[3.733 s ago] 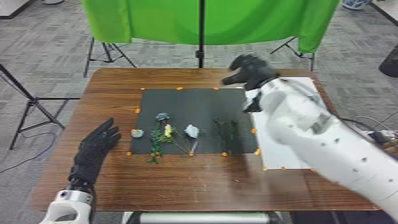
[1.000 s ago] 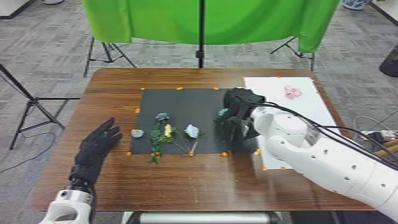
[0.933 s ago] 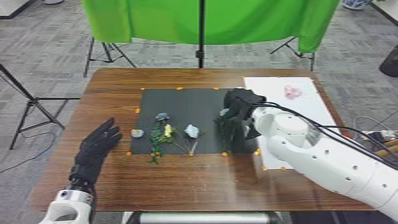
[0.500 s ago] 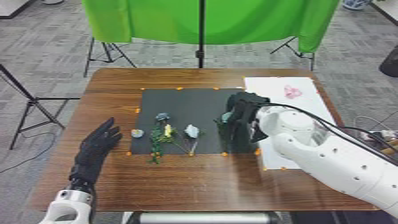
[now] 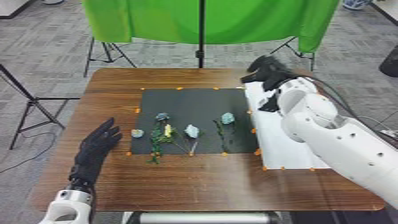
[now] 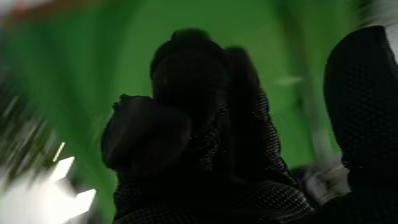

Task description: Arrange flowers

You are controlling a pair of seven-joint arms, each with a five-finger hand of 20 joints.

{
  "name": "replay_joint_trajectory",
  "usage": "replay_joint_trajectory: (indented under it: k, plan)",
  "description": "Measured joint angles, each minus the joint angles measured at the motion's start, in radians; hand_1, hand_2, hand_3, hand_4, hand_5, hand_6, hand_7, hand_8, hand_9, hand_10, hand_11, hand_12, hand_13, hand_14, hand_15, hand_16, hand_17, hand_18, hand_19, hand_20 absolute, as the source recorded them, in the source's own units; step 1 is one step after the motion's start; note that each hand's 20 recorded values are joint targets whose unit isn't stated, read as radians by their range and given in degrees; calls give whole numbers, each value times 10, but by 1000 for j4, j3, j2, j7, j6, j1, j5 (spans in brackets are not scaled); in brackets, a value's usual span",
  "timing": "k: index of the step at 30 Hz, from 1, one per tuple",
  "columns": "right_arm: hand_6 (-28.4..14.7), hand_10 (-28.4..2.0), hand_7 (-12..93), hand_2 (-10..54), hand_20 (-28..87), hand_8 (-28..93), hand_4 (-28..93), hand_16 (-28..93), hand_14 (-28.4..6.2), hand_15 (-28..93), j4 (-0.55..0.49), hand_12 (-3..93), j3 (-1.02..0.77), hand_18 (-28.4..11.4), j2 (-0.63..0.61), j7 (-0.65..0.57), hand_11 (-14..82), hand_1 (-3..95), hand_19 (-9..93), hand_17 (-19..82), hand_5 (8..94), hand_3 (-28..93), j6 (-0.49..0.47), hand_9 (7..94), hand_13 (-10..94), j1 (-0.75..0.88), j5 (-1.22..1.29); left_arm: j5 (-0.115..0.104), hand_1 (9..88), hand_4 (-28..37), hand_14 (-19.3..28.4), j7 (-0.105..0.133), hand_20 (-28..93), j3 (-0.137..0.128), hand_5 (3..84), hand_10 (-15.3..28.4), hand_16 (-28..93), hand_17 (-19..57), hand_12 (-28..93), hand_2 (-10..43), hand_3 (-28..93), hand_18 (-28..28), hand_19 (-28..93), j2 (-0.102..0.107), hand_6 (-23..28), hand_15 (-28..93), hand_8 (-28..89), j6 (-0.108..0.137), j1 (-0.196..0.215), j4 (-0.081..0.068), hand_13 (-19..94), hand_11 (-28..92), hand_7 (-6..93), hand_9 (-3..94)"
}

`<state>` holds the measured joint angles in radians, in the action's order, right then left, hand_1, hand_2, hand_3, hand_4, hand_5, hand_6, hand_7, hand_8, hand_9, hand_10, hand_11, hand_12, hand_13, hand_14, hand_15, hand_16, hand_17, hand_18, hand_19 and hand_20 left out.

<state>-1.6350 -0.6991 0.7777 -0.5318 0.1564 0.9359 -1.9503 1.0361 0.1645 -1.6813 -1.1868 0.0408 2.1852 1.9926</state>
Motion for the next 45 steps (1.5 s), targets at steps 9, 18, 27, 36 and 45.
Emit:
replay_joint_trajectory:
  k: [9,18,27,36,45]
  plan:
    - [-17,-205,60,-95,444,-51,-145,293,-103,608,237,206,2,-154,23,-144,57,307,923,554,377,612,-301,460,767,-81,-98,0,292,-199,154,-1,182,0,333,107,47,17,132,-49,624,142,35,0,32,133,-45,0,0,0,270,88,58,349]
    - [0,-149,143,-95,466,-85,-184,288,-49,600,418,192,28,-115,88,-150,156,460,932,623,543,628,-271,665,854,-71,-76,0,291,-198,154,-3,182,1,335,109,47,17,131,-48,624,142,35,0,33,133,-45,-1,-1,0,270,88,58,350]
    - [-2,-89,248,-95,492,85,-196,317,-23,577,399,394,87,-95,58,-87,106,635,932,677,768,537,68,909,919,-12,-139,0,292,-199,155,-5,182,-1,335,108,46,17,131,-48,626,142,37,1,33,133,-45,-2,-1,0,271,88,59,350]
    - [-5,-86,246,-95,500,90,-189,326,-19,572,-8,401,-72,-93,-104,-58,107,635,932,679,778,539,4,916,921,193,-105,0,292,-198,155,-5,181,-2,335,107,46,17,131,-47,625,143,37,1,32,134,-45,-6,-1,1,270,89,59,350]
    - [-6,-87,240,-95,501,95,-175,331,-19,566,-230,403,-118,-90,-146,-15,103,629,932,679,778,536,-110,915,921,284,39,2,290,-198,154,-6,181,-2,335,109,46,17,131,-49,626,142,36,2,33,132,-45,-13,-3,-1,270,88,57,350]
